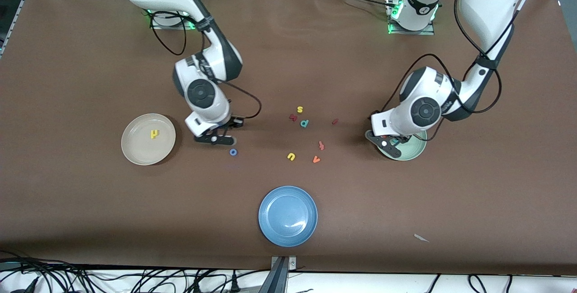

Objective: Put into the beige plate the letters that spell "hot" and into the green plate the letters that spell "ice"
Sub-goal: 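Place orange 6 on the green plate while the right gripper places its letter, then grasp the pink letter with the left gripper while the right gripper reaches blue o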

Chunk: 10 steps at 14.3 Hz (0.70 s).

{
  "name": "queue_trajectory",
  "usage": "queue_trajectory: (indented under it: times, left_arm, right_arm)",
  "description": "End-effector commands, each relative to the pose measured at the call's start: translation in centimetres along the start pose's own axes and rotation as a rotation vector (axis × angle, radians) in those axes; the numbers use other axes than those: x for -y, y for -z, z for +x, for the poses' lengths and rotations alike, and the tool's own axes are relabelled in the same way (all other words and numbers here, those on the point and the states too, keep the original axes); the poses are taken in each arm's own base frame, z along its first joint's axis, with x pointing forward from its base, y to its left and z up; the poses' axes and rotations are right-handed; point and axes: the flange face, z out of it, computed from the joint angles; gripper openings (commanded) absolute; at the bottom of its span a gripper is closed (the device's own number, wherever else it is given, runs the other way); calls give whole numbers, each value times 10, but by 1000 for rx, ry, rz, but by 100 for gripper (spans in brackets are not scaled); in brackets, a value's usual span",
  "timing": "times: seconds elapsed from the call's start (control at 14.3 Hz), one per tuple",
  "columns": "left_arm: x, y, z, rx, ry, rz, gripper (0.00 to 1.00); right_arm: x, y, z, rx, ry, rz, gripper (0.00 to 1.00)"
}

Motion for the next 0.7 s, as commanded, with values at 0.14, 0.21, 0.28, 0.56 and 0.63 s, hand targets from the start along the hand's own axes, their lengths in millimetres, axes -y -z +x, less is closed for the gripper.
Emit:
queue_trajectory:
  times: [0.14, 0.21, 0.28, 0.56, 0.63]
  left_arm:
    - [-86, 6, 18, -21, 49, 3, 100]
    - [-93, 5, 21, -37, 44, 1, 100]
    - [-98, -3, 24, -38, 37, -9, 100]
    - [-126, -29, 33, -76, 30, -33, 99]
    - [-136, -31, 34, -73, 51, -32, 98]
  right_arm:
    - [-71, 25, 23, 12, 128, -19, 0]
    - [-92, 19, 27, 23, 172, -34, 0]
    - [-111, 14, 31, 32, 205, -38, 0]
    - [-191, 3, 39, 61, 293, -40, 0]
    - [-202, 0, 38, 61, 304, -41, 0]
